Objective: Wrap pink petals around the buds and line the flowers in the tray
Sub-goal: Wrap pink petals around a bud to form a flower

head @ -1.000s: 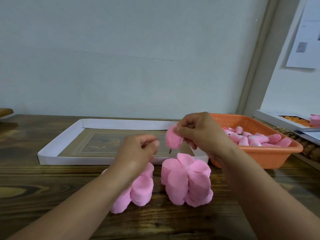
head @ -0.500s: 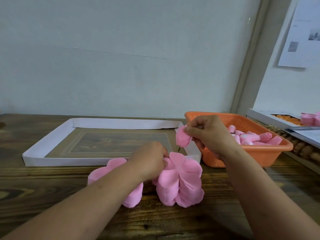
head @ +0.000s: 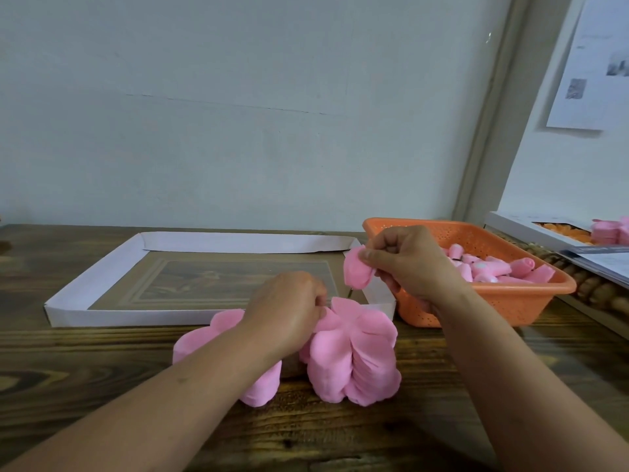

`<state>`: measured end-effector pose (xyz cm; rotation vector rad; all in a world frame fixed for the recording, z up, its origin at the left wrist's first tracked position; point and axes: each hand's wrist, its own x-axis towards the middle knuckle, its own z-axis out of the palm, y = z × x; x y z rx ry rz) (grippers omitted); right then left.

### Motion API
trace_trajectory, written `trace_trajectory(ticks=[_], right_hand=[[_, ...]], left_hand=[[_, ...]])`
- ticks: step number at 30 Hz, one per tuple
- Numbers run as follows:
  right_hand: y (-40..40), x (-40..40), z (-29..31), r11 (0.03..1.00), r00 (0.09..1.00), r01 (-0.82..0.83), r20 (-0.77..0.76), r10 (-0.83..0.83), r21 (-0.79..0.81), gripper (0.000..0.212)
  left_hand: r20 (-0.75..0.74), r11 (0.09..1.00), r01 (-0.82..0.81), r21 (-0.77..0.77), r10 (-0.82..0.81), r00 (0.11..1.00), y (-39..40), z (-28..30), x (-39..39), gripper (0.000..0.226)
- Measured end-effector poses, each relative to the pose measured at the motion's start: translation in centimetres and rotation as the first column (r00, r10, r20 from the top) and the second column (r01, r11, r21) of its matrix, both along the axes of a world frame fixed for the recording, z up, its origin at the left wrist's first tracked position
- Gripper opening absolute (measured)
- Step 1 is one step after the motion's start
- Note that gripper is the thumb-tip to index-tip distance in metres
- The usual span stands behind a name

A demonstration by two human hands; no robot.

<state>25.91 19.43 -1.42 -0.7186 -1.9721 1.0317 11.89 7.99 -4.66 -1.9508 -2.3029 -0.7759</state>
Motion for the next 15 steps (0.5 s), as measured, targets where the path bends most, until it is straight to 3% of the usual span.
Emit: trace_trajectory(ticks=[5, 9, 11, 12, 15], right_hand=[[0.01, 0.08, 0.01, 1.000, 1.000, -0.004, 0.002, 0.004, 0.001, 0.019], [0.09, 0.25, 0.03, 1.000, 1.000, -0.005, -0.018, 0.005, -0.003, 0.019], [0.09, 0.26, 0.10, 1.000, 0.999, -0.008, -0.040, 0.008, -0.006, 0.017], [0.06, 0.24, 0.13, 1.000, 0.998, -0.008, -0.059, 0.007, -0.002, 0.017], [-0.12, 0.22, 0.41, 0.999, 0.986, 0.017, -0.164, -0.011, 0.036, 0.019]], left_hand=[[0.021, 0.995, 0.033, 0.095, -0.035, 0.999, -0.28, 0.14, -0.28, 0.015], [0.348, 0.998, -0.012, 0.070, -0.013, 0.937, -0.28, 0.21, -0.37, 0.025], [0.570, 0.997, -0.060, 0.044, 0.024, 0.821, -0.28, 0.30, -0.38, 0.025], [0.690, 0.997, -0.070, 0.029, 0.031, 0.723, -0.30, 0.43, -0.37, 0.025], [0.946, 0.998, -0.055, 0.018, 0.001, 0.323, -0.37, 0.88, -0.18, 0.022]])
